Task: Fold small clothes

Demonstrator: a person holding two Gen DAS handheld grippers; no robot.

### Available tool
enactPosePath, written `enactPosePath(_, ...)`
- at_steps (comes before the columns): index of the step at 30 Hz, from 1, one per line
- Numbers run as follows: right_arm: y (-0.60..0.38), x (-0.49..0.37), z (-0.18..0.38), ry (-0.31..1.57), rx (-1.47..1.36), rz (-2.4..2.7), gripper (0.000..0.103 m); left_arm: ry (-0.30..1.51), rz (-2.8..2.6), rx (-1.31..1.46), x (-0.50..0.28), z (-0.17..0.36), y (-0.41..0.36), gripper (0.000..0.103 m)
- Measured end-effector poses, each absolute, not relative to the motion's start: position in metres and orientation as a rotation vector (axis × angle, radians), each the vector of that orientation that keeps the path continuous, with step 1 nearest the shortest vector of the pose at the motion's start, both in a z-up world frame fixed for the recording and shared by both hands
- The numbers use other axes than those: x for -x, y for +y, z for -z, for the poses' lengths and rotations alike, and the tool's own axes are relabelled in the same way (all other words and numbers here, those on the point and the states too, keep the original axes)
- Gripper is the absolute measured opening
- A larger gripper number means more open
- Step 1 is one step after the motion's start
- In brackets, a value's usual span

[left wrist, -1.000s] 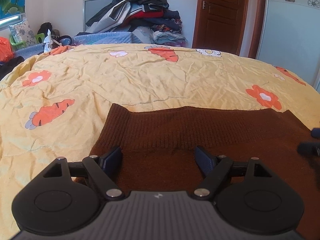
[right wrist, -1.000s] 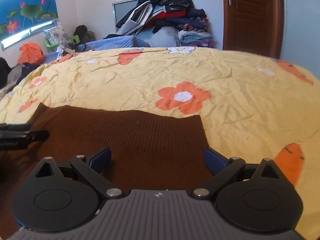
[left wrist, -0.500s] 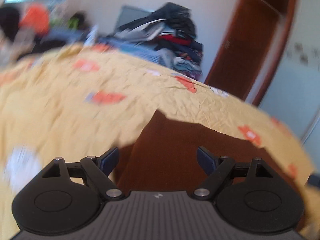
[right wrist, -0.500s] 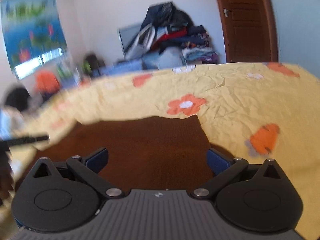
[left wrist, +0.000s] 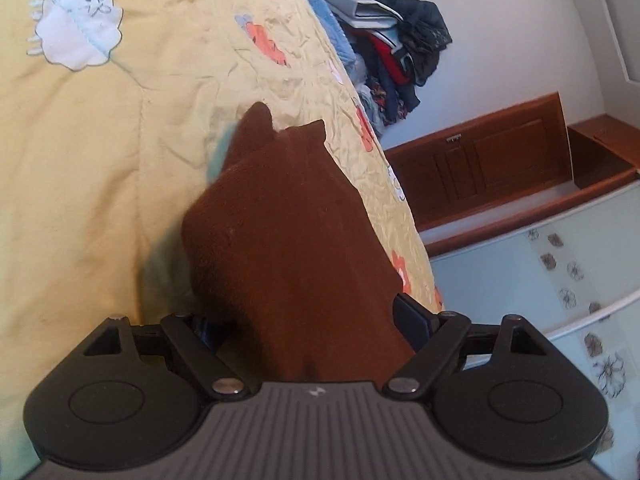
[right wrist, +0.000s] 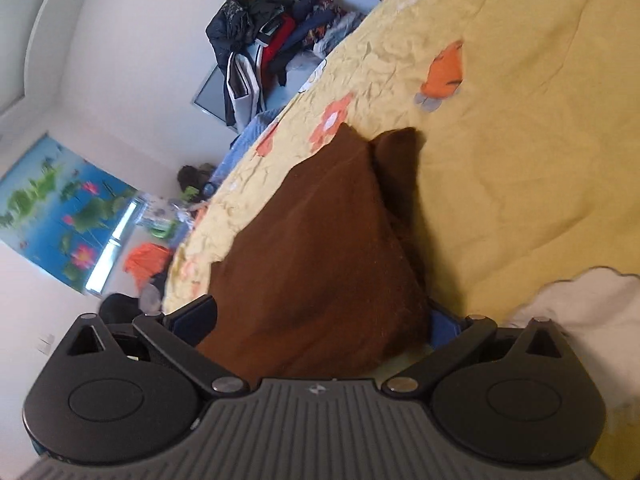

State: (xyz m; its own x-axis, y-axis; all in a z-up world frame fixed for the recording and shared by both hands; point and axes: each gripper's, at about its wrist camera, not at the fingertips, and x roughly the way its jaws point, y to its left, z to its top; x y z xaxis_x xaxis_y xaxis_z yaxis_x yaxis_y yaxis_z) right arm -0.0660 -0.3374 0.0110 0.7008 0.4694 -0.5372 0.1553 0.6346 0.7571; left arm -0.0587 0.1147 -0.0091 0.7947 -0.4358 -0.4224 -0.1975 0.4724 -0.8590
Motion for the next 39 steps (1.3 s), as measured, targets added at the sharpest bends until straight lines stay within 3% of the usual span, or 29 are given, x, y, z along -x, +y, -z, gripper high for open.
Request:
enactPosePath(1, -0.336, 0.06, -0.011, 0.806, -0.886, -0.213, 0.103, 0.676, 0.148, 1.088, 0.056, 0.009, 0.114, 0.081)
enactPosePath(3, -0.333, 0.053, -0.011, 0.815, -0.871, -0.202, 0.1, 0.716, 0.113, 1.046, 0.051, 0.011, 0.113, 0.053)
enactPosePath(4, -0.332, 0.05, -0.01, 0.825, -0.861, -0.206, 0.089, 0.729, 0.101, 1.028, 0.05, 0.012, 0.113, 0.045)
enactPosePath(5, -0.332, 0.048, -0.008, 0.831, -0.857, -0.207, 0.061, 0.739, 0.084, 1.019, 0.05, 0.014, 0.115, 0.031)
enactPosePath(6, -0.332, 0.047, -0.005, 0.842, -0.86, -0.21, 0.046, 0.76, 0.073, 1.003, 0.049, 0.017, 0.117, 0.013)
enactPosePath(7, -0.333, 0.045, -0.001, 0.863, -0.86, -0.21, 0.017, 0.777, 0.069, 0.98, 0.047, 0.018, 0.118, 0.011)
enactPosePath(16, -0.345, 0.082, -0.018, 0.851, -0.871, -0.29, 0.017, 0.751, 0.158, 0.647, 0.065, -0.02, 0.136, 0.008)
enactPosePath(19, -0.339, 0.087, -0.005, 0.945, -0.782, -0.258, 0.025, 0.812, 0.151, 0.512, 0.079, -0.012, 0.126, 0.012)
enactPosePath(21, -0.343, 0.092, -0.014, 0.927, -0.796, -0.263, 0.057, 0.783, 0.158, 0.377, 0.099, -0.02, 0.117, 0.019)
enactPosePath(22, -0.346, 0.096, -0.025, 0.886, -0.775, -0.245, 0.08, 0.753, 0.162, 0.308, 0.109, -0.026, 0.111, 0.02)
enactPosePath(23, -0.348, 0.101, -0.039, 0.821, -0.731, -0.215, 0.09, 0.716, 0.168, 0.242, 0.118, -0.032, 0.104, 0.025)
enactPosePath(29, -0.304, 0.072, -0.094, 0.672, -0.4, -0.288, 0.09, 0.523, 0.279, 0.031, 0.108, -0.057, 0.039, 0.03)
enactPosePath(33, -0.241, 0.032, -0.073, 0.739, -0.211, -0.402, 0.089, 0.598, 0.349, 0.013, 0.077, -0.055, 0.0, 0.03)
enactPosePath(39, -0.185, 0.03, -0.029, 0.821, 0.076, -0.41, 0.093, 0.526, 0.372, -0.071, 0.086, -0.052, -0.014, 0.034)
